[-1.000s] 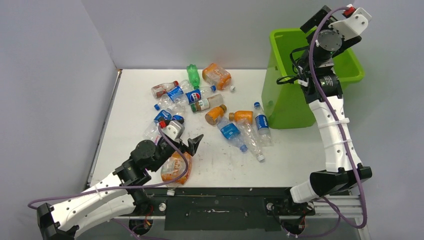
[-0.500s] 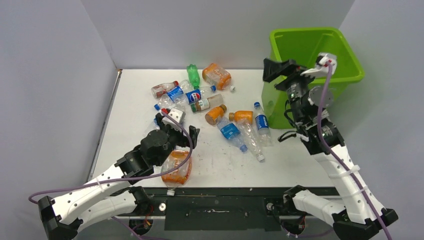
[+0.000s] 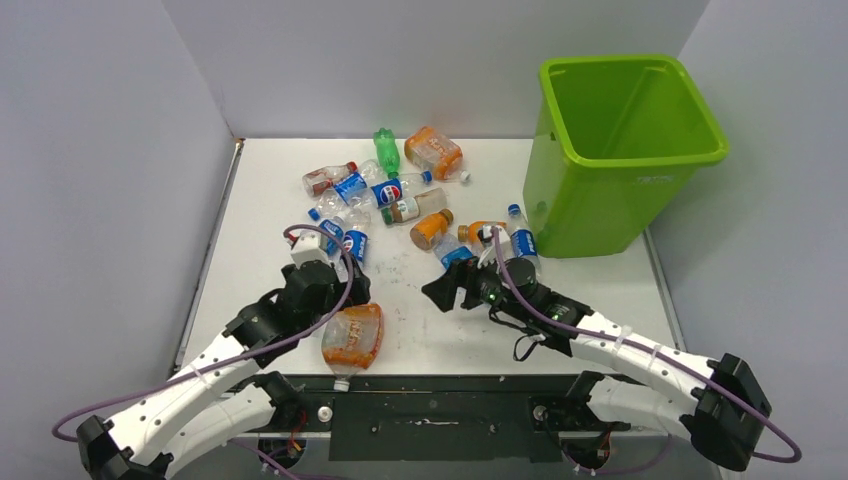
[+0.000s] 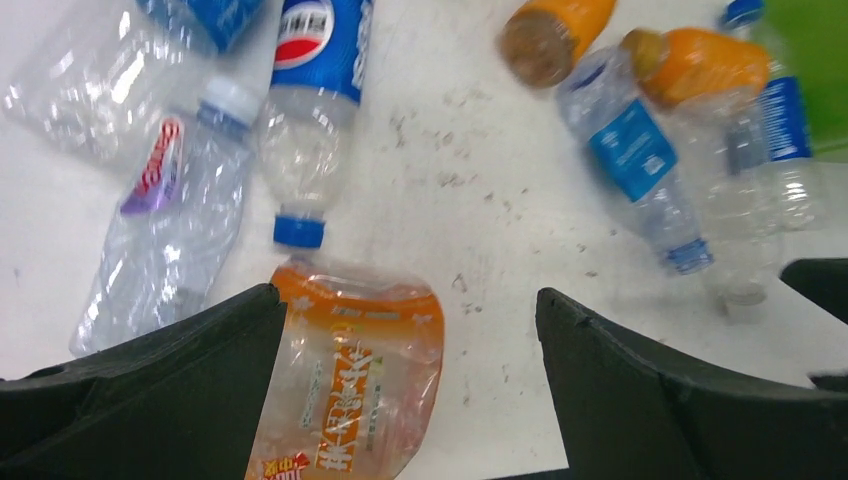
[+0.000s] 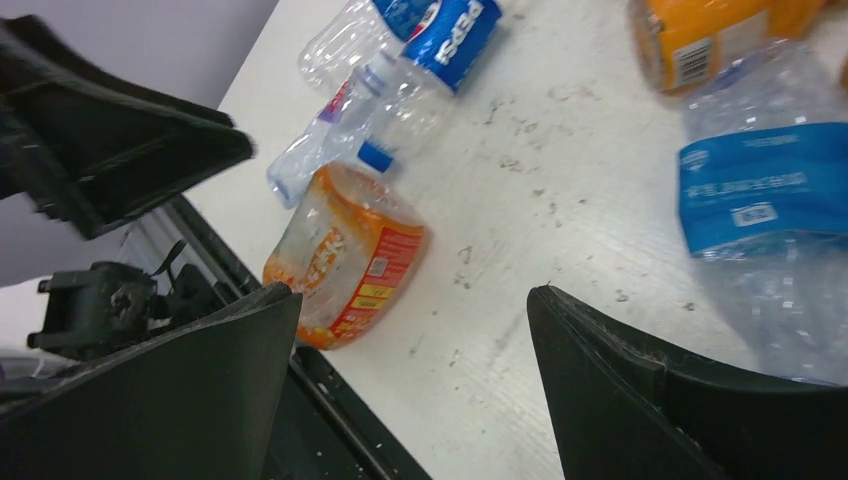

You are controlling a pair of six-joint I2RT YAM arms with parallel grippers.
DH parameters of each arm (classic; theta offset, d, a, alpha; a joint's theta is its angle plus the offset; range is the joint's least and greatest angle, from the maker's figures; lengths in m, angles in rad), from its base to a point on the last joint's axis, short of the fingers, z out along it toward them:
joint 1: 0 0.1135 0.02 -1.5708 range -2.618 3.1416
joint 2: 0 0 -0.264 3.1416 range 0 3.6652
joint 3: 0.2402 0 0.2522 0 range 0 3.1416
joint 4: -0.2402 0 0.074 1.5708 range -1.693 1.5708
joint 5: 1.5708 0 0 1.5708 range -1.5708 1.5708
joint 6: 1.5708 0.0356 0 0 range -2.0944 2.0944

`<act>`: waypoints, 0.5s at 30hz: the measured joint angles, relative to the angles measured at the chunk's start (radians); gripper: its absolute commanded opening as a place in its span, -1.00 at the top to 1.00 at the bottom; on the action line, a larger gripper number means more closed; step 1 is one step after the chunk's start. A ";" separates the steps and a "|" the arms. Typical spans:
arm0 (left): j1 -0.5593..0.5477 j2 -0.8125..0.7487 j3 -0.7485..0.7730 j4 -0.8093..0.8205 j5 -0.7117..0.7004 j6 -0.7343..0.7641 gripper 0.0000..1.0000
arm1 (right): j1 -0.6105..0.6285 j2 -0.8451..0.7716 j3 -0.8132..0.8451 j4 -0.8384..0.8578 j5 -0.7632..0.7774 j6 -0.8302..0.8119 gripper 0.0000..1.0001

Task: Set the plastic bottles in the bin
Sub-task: Place the plastic bottle in the trash bin.

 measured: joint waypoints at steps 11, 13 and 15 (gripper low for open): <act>0.051 -0.013 -0.234 0.001 0.066 -0.251 -0.92 | 0.259 0.169 -0.160 0.249 0.035 0.102 -0.72; 0.053 -0.013 -0.264 0.019 0.069 -0.274 -0.93 | 0.291 0.185 -0.168 0.272 0.055 0.114 -0.72; 0.055 -0.011 -0.289 0.035 0.071 -0.287 -0.93 | 0.314 0.188 -0.175 0.303 0.079 0.122 -0.72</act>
